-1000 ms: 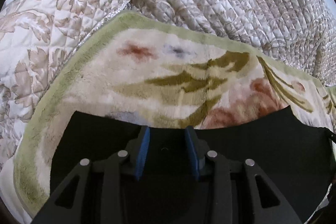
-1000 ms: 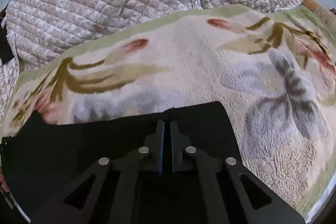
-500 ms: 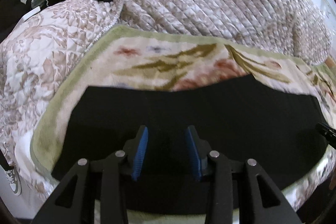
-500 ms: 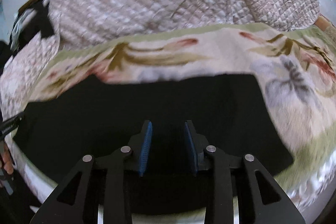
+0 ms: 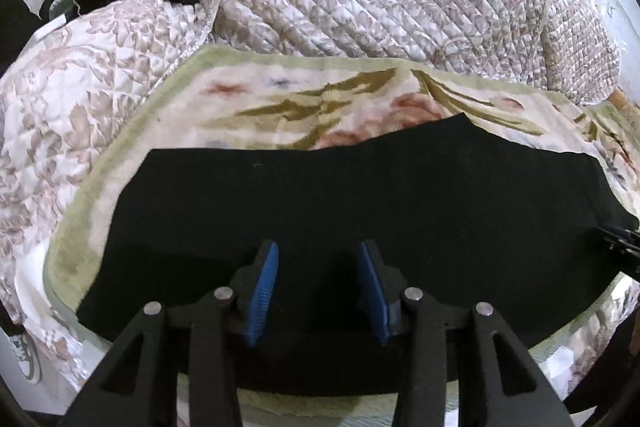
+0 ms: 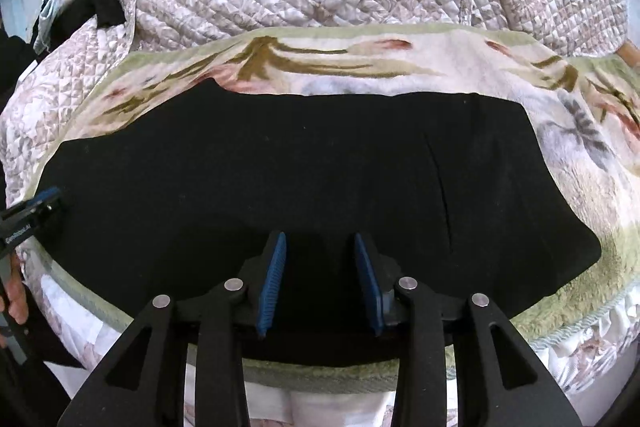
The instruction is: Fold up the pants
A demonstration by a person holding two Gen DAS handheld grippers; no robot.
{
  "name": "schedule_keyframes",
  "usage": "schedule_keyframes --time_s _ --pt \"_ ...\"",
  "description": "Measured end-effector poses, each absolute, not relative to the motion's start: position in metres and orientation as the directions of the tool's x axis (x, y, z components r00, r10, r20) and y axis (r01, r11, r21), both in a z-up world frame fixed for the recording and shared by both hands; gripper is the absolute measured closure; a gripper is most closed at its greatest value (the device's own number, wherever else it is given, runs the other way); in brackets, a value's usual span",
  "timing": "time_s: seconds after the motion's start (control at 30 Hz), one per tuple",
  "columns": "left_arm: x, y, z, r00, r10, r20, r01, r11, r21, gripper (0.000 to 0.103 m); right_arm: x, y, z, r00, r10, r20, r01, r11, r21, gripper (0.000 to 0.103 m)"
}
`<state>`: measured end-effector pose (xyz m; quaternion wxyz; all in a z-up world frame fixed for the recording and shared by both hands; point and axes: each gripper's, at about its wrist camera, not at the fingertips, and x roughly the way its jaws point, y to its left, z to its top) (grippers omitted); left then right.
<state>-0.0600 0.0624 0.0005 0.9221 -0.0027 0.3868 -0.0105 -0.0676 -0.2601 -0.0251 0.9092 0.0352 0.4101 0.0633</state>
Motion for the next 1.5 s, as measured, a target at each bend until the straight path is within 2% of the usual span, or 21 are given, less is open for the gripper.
schedule_keyframes --time_s 0.3,0.4,0.53,0.67,0.73,0.93,1.13,1.3,1.5 --pt "-0.083 0.059 0.010 0.728 -0.057 -0.683 0.036 0.998 -0.045 0.058 -0.079 -0.253 -0.016 0.678 0.142 -0.721 -0.094 0.990 0.107 0.066" --pt "-0.089 0.053 0.004 0.714 -0.087 -0.694 0.065 0.996 -0.058 0.054 -0.082 -0.252 -0.018 0.676 0.149 -0.722 -0.104 0.989 0.107 0.066" --pt "-0.081 0.060 -0.010 0.669 -0.056 -0.741 0.026 0.998 -0.051 0.054 -0.085 -0.278 -0.023 0.677 0.101 -0.729 -0.025 0.993 0.114 0.066" --pt "-0.081 0.062 -0.002 0.686 -0.022 -0.727 0.004 1.000 -0.026 0.053 -0.090 -0.295 -0.015 0.706 0.032 -0.708 0.051 0.994 0.096 0.067" --pt "-0.079 0.063 -0.001 0.687 -0.015 -0.727 -0.006 1.000 -0.027 0.053 -0.089 -0.297 -0.013 0.707 0.074 -0.704 0.045 0.988 0.149 0.067" --pt "-0.073 0.067 0.001 0.692 -0.020 -0.721 -0.006 0.999 -0.034 0.053 -0.080 -0.265 -0.012 0.699 0.139 -0.702 -0.069 0.989 0.127 0.067" --pt "-0.066 0.084 -0.008 0.671 -0.033 -0.740 -0.031 0.997 -0.073 0.053 -0.069 -0.247 -0.018 0.675 0.162 -0.720 -0.108 0.987 0.122 0.067" --pt "-0.066 0.110 -0.001 0.685 -0.016 -0.728 -0.079 0.992 -0.097 0.043 -0.061 -0.238 -0.018 0.666 0.176 -0.725 -0.132 0.984 0.117 0.067" --pt "-0.063 0.171 0.010 0.697 0.102 -0.710 -0.251 0.962 -0.109 0.034 -0.056 -0.224 -0.012 0.678 0.207 -0.706 -0.188 0.976 0.106 0.066"
